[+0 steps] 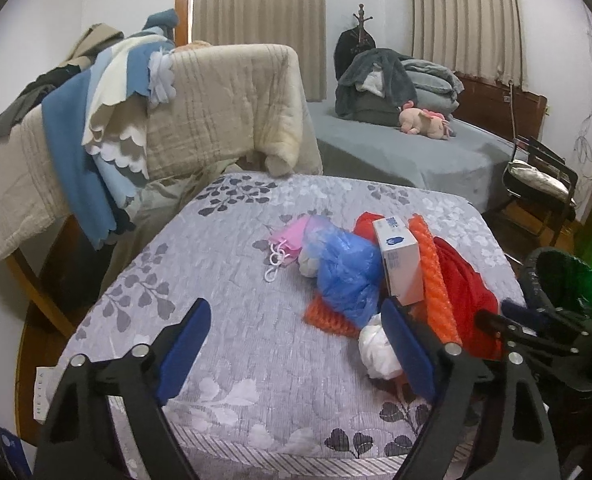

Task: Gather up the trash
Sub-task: 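Grasp the red glove with the right tool while the left tool grasps the orange scrubber, then carry both items over the black bin and open both tools to drop them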

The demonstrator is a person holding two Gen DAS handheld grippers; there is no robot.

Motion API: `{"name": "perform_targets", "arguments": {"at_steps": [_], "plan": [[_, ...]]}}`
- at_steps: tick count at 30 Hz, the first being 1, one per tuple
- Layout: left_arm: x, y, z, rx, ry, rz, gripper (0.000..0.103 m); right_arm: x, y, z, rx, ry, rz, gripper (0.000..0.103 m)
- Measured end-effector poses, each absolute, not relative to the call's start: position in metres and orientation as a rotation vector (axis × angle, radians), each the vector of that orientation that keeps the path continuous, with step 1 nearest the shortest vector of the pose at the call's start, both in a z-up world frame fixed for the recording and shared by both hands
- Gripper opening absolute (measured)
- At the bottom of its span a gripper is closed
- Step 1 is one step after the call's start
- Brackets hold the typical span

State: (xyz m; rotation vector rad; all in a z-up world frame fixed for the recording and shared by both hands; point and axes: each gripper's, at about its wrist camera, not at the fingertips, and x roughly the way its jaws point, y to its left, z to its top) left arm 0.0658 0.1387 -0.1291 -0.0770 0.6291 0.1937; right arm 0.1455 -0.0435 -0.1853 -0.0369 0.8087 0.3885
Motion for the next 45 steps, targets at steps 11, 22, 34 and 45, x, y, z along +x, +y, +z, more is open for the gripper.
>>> {"name": "perform_targets", "arguments": {"at_steps": [11,22,34,45], "plan": [[0.075,0.115,-0.126,-0.079,0.640,0.089,0.073,0.137,-0.068,-0.152,0.032,0.725,0.437,0.003],[0.096,0.072,-0.148,-0.061,0.727,-0.083,0.035,0.125,-0.109,-0.116,0.066,0.647,0.405,0.003],[0.091,0.056,-0.136,-0.052,0.681,-0.119,0.013,0.107,-0.128,-0.109,0.055,0.623,0.373,0.003],[0.085,0.043,-0.074,-0.046,0.590,-0.162,0.013,0.100,-0.151,-0.081,0.078,0.559,0.329,0.003]]}}
